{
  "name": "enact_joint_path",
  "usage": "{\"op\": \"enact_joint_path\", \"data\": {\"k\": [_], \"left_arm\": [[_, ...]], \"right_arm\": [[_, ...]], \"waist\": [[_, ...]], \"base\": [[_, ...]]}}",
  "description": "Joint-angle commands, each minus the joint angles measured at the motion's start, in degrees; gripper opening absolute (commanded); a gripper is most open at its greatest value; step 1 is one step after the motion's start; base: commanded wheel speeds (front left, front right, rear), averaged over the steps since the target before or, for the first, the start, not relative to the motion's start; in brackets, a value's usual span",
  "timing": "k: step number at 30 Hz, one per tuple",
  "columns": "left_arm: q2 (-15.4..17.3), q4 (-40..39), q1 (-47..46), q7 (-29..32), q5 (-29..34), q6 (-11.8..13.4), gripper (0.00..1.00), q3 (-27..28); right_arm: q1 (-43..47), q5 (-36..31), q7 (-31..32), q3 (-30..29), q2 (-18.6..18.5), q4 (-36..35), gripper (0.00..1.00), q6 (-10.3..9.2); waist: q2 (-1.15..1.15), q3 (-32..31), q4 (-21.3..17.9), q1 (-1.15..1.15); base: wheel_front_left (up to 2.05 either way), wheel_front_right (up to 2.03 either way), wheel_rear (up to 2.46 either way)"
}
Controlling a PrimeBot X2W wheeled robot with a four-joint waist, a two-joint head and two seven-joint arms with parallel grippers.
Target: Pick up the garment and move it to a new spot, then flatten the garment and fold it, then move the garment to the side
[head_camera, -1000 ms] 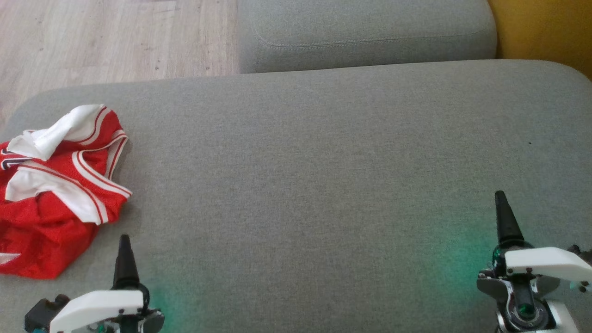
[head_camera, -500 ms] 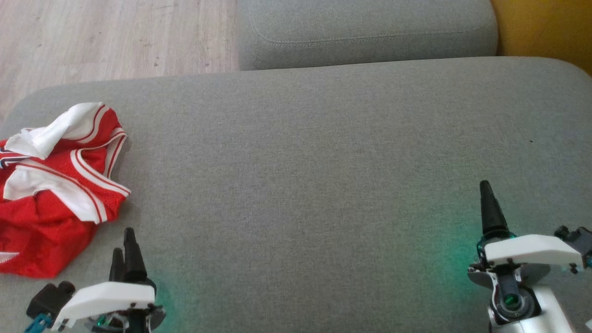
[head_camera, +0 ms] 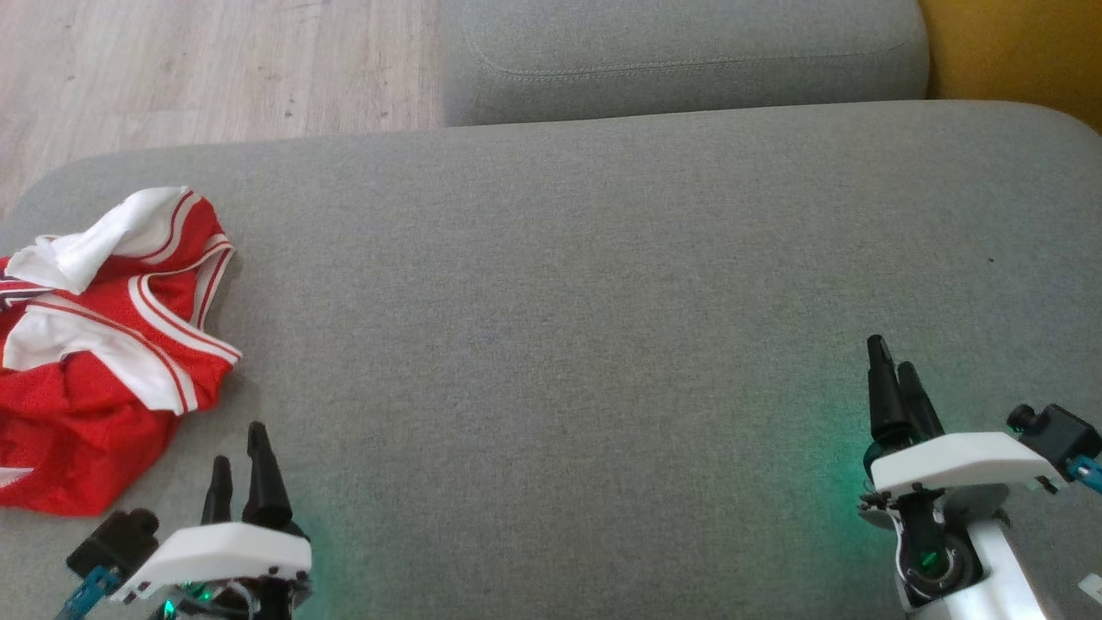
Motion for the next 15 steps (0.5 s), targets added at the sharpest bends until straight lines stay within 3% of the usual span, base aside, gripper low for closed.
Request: {"op": "enact_joint_path", "data": {"k": [1, 15], "left_arm": [[1.4, -1.8, -3.6, -1.0, 2.6, 0.6, 1.0, 0.0], [2.4, -1.6, -4.4, -3.4, 13.1, 2.5, 1.0, -3.1]], "right_arm": [[-3.9, -2.2, -1.1, 0.9, -1.0, -1.9, 1.0, -0.02], [-5.1, -12.5, -3.4, 2.9, -0.8, -0.8, 1.0, -0.03]], "waist": [[0.0, 0.1, -0.1, 0.0], [0.0, 0.8, -0.2, 0.0]], "base": [[0.0, 0.0, 0.0], [0.0, 0.0, 0.0]]}}
